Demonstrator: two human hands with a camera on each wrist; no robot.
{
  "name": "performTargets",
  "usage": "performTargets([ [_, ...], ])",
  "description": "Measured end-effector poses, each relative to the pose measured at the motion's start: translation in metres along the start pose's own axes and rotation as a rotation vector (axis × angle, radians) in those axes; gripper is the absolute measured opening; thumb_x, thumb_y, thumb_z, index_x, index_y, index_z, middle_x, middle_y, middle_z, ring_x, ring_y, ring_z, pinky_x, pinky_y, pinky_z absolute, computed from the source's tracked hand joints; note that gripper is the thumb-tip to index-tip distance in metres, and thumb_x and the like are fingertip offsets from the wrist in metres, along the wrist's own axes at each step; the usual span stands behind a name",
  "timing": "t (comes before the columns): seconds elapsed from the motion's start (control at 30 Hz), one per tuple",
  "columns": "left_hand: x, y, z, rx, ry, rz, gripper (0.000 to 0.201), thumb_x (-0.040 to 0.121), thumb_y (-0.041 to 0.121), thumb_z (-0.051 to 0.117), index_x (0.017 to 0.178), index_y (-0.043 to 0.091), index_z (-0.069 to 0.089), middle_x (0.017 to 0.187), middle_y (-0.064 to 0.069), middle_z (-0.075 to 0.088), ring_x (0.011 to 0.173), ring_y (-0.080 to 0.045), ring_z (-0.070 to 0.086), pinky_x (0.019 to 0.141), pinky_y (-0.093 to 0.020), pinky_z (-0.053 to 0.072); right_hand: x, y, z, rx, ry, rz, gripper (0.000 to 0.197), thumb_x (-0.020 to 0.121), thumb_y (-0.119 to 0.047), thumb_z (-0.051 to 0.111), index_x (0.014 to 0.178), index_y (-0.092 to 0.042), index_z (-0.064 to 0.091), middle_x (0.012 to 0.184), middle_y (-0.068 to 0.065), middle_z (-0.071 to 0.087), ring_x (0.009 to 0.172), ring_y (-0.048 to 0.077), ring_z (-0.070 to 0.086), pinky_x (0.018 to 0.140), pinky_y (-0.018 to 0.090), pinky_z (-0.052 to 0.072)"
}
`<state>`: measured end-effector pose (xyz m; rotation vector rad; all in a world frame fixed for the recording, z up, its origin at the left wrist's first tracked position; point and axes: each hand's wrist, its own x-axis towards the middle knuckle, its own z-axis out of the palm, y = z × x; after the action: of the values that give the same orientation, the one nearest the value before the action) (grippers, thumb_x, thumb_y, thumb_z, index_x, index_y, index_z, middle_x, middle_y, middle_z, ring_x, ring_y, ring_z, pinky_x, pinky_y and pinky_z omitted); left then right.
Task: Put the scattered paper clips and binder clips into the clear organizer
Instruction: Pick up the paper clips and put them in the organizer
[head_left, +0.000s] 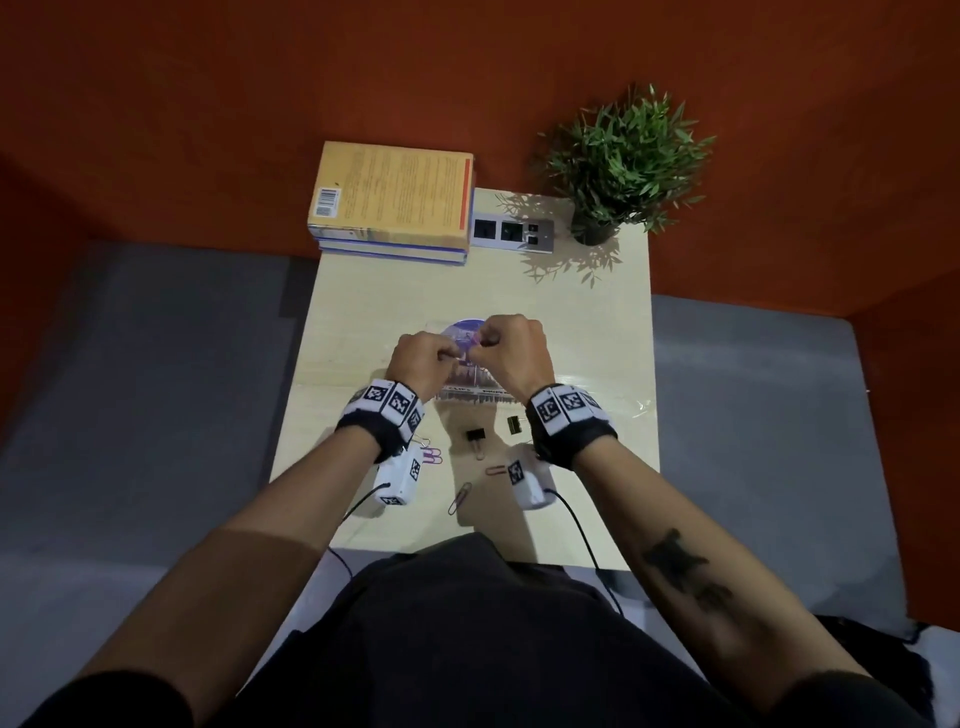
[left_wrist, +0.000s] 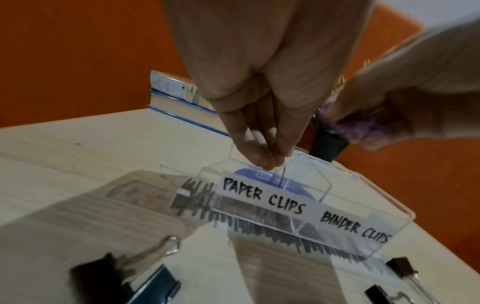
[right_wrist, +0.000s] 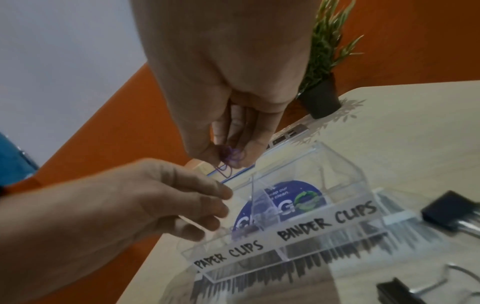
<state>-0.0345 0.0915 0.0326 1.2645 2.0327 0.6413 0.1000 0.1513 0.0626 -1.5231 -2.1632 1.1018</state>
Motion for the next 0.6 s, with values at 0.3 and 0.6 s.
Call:
performTargets([
  [0.3, -0.062, -0.045, -0.018, 0.119, 0.100, 0.161, 0.013, 0.084, 0.007, 0.066, 0.092, 0.014, 0.072, 0.090, -0.006, 0.074, 0.080, -0.021, 0.065, 0.072, -0.033, 0.055, 0.010, -0.003, 0.026, -0.295, -0.064, -0.169, 0.014, 0.080, -0.019, 0.071, 0.070, -0.010, 0.066, 0.076, 0.015, 0.071, 0.070, 0.034, 0.063, 0.058, 0.032, 0.049],
  [0.6, -0.098, -0.072, 0.016, 0.726, -0.213, 0.398, 0.029, 0.073, 0.018, 0.076, 0.099, 0.013, 0.064, 0.094, -0.007, 0.064, 0.092, -0.029, 0.051, 0.074, -0.041, 0.044, -0.089, 0.056, 0.029, -0.469, -0.378, -0.467, 0.014, 0.078, -0.005, 0.072, 0.091, -0.009, 0.068, 0.076, 0.009, 0.064, 0.059, 0.029, 0.060, 0.048, 0.032, 0.047],
])
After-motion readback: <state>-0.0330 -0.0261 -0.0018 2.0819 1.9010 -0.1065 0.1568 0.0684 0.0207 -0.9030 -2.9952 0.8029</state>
